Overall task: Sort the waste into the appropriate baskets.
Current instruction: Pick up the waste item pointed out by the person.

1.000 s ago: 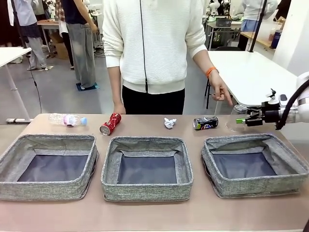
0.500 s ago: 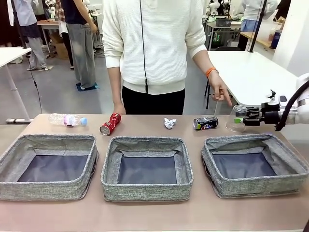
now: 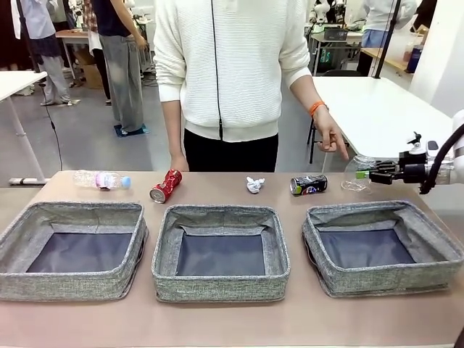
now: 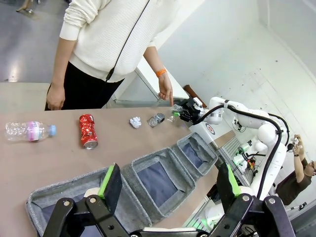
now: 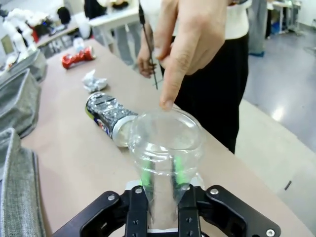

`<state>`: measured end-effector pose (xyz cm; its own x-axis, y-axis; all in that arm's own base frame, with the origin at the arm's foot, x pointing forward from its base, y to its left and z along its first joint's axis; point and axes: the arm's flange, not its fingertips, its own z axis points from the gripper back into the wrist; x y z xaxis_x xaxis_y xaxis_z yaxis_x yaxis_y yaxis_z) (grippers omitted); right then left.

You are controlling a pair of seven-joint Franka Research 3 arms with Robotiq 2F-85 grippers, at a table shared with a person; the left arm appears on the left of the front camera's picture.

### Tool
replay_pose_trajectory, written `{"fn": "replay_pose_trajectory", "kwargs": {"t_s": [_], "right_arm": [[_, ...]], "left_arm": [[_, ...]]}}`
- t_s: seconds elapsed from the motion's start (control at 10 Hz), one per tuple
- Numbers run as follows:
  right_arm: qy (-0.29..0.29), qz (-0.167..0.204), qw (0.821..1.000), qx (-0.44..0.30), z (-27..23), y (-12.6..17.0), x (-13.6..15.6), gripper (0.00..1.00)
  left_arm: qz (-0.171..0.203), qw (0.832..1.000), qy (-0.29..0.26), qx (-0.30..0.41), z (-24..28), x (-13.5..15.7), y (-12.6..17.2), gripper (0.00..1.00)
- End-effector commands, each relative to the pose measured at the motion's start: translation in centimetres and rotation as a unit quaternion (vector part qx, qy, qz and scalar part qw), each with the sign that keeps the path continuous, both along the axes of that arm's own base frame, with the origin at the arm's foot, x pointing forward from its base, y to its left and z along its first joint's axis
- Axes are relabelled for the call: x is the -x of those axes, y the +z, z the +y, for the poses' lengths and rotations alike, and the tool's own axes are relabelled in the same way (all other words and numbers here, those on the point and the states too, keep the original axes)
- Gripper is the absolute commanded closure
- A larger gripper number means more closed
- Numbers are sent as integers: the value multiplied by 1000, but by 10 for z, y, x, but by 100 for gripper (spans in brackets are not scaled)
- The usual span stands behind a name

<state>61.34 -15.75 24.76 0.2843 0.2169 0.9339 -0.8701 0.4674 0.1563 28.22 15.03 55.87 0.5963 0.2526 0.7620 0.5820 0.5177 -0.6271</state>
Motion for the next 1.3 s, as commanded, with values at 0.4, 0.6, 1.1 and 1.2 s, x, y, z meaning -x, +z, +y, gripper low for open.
{"fn": "replay_pose_trajectory", "kwargs": {"t_s": [0.4,0.6,1.1,1.2], "right_arm": [[-148,82,985,-14,-16,96,21,100],[-121,164,975,90,-20,188,78,100],[13,238,941,241,70,339,242,100],[56,237,940,240,82,343,261,100]], "left_arm": [[-15,1000,-3,5,1,-1,2,0],[-15,1000,-3,5,1,-1,2,0],[-15,1000,-3,5,1,-1,2,0],[-15,1000,-3,5,1,-1,2,0]]}}
